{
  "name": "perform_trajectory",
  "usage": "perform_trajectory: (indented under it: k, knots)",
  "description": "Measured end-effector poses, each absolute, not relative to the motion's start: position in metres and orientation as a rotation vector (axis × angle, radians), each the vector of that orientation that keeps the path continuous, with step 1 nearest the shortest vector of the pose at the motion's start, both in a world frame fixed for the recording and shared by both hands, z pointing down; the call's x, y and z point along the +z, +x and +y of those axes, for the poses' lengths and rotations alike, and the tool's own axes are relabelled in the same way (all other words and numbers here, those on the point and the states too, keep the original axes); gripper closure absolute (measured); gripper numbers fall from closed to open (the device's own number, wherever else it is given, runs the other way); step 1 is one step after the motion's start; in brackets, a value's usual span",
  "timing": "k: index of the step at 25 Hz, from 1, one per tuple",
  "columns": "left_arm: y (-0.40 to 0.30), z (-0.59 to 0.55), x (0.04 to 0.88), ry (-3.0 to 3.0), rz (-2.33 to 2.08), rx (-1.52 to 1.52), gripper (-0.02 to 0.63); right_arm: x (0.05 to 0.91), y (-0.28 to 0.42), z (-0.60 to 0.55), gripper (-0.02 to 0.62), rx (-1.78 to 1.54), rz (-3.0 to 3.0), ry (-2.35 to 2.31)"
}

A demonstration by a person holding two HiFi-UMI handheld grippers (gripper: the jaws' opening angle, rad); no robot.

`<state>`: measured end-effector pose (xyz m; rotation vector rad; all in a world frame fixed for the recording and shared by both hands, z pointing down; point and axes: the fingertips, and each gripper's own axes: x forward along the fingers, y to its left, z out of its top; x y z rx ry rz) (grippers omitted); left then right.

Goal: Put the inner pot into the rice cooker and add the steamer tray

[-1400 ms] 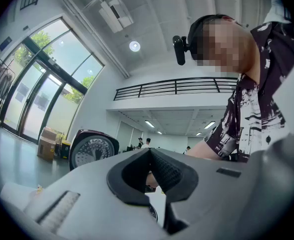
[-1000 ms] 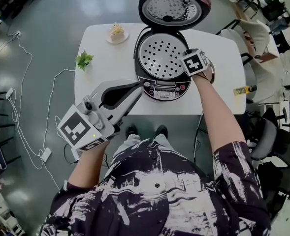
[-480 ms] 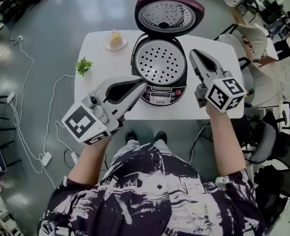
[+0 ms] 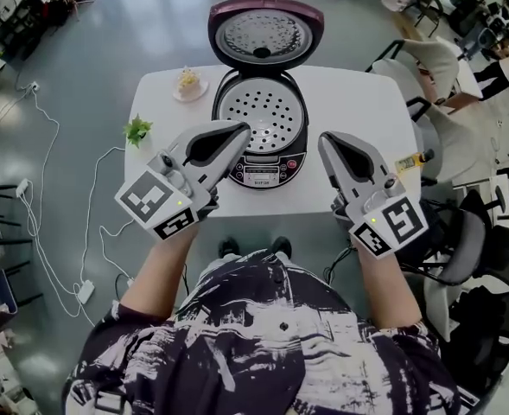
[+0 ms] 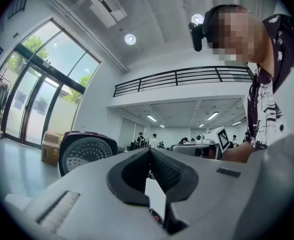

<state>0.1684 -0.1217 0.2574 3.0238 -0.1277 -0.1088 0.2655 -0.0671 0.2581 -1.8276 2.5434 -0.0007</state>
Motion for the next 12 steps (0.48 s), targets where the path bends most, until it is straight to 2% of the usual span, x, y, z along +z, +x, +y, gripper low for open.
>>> perform_trajectory:
  k: [12]
  knots:
    - [0.187,-0.111,0.255,3.038,-0.218,-0.115,0.601,0.246,0.273,-0.068,0.597,0.054,2.523,-1.788]
